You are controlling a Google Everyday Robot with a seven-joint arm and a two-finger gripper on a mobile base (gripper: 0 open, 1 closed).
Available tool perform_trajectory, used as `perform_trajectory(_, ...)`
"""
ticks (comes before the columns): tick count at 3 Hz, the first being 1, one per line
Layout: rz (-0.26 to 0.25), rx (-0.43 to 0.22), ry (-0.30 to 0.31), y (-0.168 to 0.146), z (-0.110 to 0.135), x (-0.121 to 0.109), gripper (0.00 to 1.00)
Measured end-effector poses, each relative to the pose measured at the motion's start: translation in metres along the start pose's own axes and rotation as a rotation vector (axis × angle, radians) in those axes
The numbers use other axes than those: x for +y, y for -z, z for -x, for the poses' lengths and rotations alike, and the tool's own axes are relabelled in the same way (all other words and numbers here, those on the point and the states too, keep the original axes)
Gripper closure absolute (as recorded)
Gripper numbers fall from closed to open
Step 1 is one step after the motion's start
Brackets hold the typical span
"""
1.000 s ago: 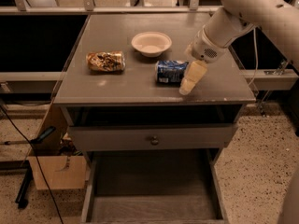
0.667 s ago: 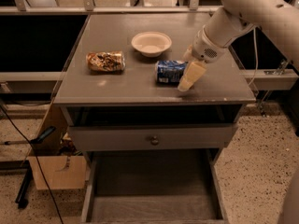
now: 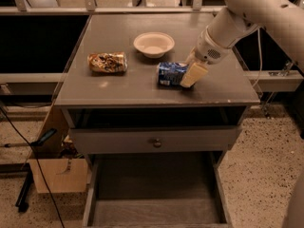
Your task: Place pepsi can into middle drawer
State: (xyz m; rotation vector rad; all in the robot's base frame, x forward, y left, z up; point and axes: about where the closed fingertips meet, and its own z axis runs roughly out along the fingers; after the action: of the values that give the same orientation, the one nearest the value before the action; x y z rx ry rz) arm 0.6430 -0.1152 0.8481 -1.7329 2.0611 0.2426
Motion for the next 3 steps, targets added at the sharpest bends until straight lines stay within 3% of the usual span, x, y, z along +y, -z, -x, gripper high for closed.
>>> perform_trajectory(1, 0.0, 0.0, 0.0, 0.0, 0.0, 0.0, 0.95)
perform_trajectory(3, 0.0, 0.0, 0.0, -0.0001, 0.0, 0.0, 1.0)
